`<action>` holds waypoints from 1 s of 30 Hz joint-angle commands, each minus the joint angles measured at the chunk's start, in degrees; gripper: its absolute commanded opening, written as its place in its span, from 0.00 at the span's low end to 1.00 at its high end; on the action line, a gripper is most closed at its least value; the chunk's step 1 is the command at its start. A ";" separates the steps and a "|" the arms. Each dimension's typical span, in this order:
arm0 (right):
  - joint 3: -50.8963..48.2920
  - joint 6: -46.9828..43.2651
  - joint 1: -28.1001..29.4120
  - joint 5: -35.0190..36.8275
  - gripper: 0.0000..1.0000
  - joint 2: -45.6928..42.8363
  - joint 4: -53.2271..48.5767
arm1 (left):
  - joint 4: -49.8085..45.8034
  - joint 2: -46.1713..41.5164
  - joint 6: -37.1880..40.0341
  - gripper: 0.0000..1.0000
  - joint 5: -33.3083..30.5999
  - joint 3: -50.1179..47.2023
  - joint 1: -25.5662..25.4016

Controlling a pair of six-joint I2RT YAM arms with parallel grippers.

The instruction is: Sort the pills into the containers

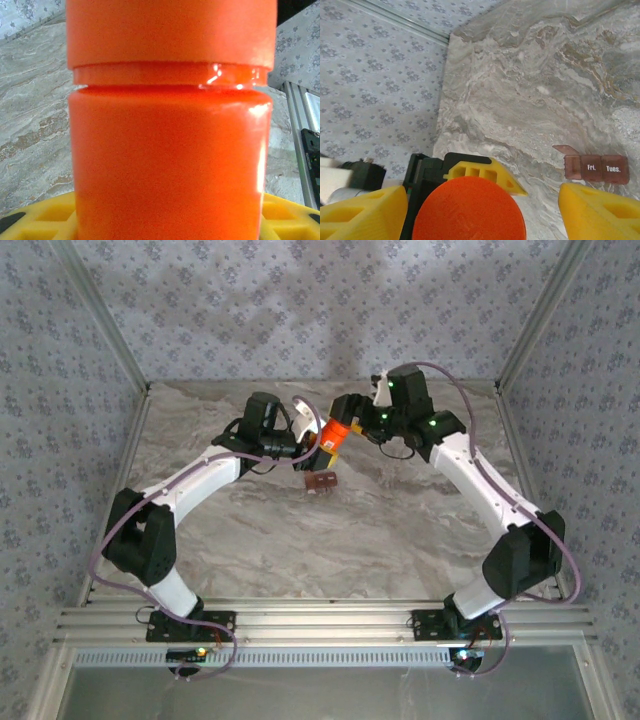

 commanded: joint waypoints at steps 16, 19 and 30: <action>-2.77 -6.11 -0.83 -8.76 0.42 0.27 2.97 | 0.85 -0.09 0.96 0.00 0.75 2.59 -0.18; -2.47 -22.86 -3.35 -18.84 0.40 1.41 3.21 | 0.69 -0.31 1.07 0.00 1.10 2.66 -0.18; -5.31 -25.70 -10.65 -35.43 0.70 5.47 15.71 | -0.45 -0.46 1.43 0.00 2.39 2.22 -0.21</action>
